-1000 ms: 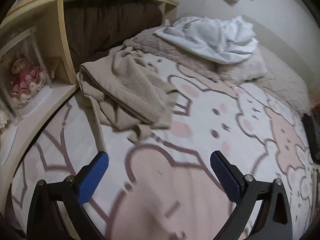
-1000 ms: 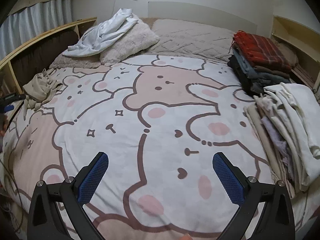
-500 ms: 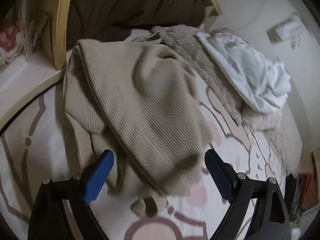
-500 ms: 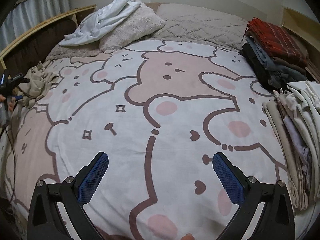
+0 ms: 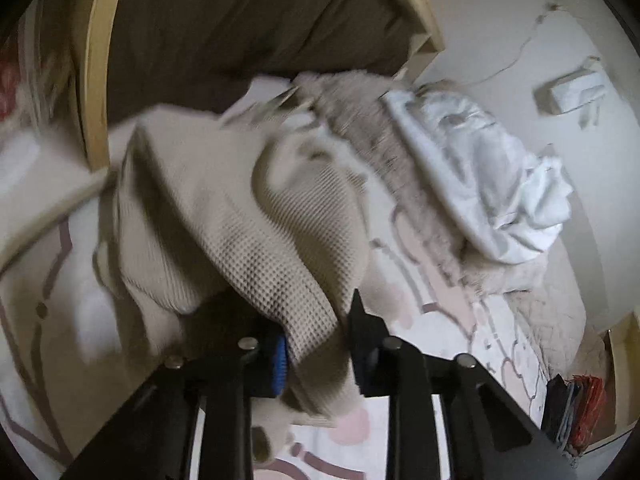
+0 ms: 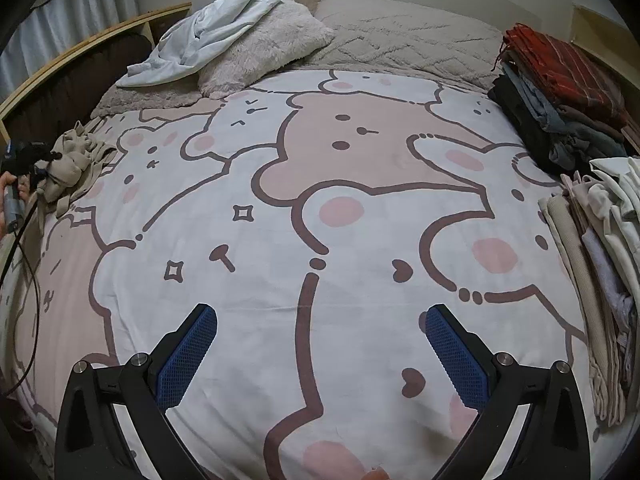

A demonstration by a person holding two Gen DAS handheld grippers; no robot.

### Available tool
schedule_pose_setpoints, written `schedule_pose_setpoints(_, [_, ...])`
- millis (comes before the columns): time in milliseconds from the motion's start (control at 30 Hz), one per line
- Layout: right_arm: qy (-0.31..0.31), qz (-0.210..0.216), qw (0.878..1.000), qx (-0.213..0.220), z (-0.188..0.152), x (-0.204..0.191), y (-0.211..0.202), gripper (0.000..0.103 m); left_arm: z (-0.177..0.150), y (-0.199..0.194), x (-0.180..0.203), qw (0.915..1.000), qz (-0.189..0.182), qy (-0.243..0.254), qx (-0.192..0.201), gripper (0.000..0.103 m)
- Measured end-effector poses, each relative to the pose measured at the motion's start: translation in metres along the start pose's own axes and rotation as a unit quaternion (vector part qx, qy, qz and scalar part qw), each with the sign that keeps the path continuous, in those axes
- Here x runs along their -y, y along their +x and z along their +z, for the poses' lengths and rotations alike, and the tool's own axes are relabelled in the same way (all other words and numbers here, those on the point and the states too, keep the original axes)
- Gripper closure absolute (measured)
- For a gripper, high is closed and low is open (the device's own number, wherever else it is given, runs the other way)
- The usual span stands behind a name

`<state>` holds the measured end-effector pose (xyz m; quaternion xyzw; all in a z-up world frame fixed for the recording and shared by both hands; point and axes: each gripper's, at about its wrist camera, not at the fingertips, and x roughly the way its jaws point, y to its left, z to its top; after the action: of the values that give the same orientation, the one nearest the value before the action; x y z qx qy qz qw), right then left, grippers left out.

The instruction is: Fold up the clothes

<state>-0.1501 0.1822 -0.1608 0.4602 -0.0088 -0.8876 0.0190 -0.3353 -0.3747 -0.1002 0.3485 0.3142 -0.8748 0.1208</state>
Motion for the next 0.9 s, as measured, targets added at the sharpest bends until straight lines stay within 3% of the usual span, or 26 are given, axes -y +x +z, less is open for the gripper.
schedule_pose_setpoints(100, [-0.002,0.003,1.0,0.007,0.001,0.002,-0.006,0.0,0.011,-0.027,0.03,0.999,-0.019,0.028,0.027,0.085])
schedule_pose_setpoints(167, [0.0,0.005,1.0,0.015,0.002,0.004,-0.012,0.0,0.016,-0.061,0.068,0.9952,-0.051,0.066,0.051,0.086])
schedule_pose_setpoints(267, [0.015,0.012,0.999,0.034,0.005,0.01,-0.026,0.0,0.023,-0.121,0.127,0.9822,-0.14,0.097,0.08,0.088])
schedule_pose_setpoints(333, [0.024,0.017,0.998,0.049,0.006,0.013,-0.037,0.0,0.024,-0.167,0.166,0.968,-0.196,0.119,0.101,0.09])
schedule_pose_setpoints(467, [0.033,0.019,0.995,0.087,0.005,0.025,-0.065,0.0,0.018,-0.238,0.237,0.9416,-0.267,0.163,0.124,0.09])
schedule_pose_setpoints(600, [0.05,0.021,0.99,0.129,0.005,0.044,-0.098,0.0,0.005,-0.314,0.288,0.9041,-0.348,0.191,0.158,0.09])
schedule_pose_setpoints(633, [0.055,0.021,0.988,0.141,0.005,0.049,-0.107,0.0,0.0,-0.336,0.299,0.8924,-0.367,0.198,0.171,0.09])
schedule_pose_setpoints(733, [0.069,0.011,0.981,0.179,0.002,0.065,-0.137,0.0,-0.012,-0.373,0.304,0.8752,-0.391,0.213,0.189,0.089])
schedule_pose_setpoints(800, [0.081,0.002,0.977,0.195,-0.001,0.078,-0.154,0.0,-0.022,-0.382,0.298,0.8732,-0.396,0.219,0.181,0.089])
schedule_pose_setpoints(900, [0.091,-0.012,0.974,0.206,-0.012,0.099,-0.177,0.0,-0.061,-0.366,0.268,0.889,-0.375,0.223,0.138,0.089])
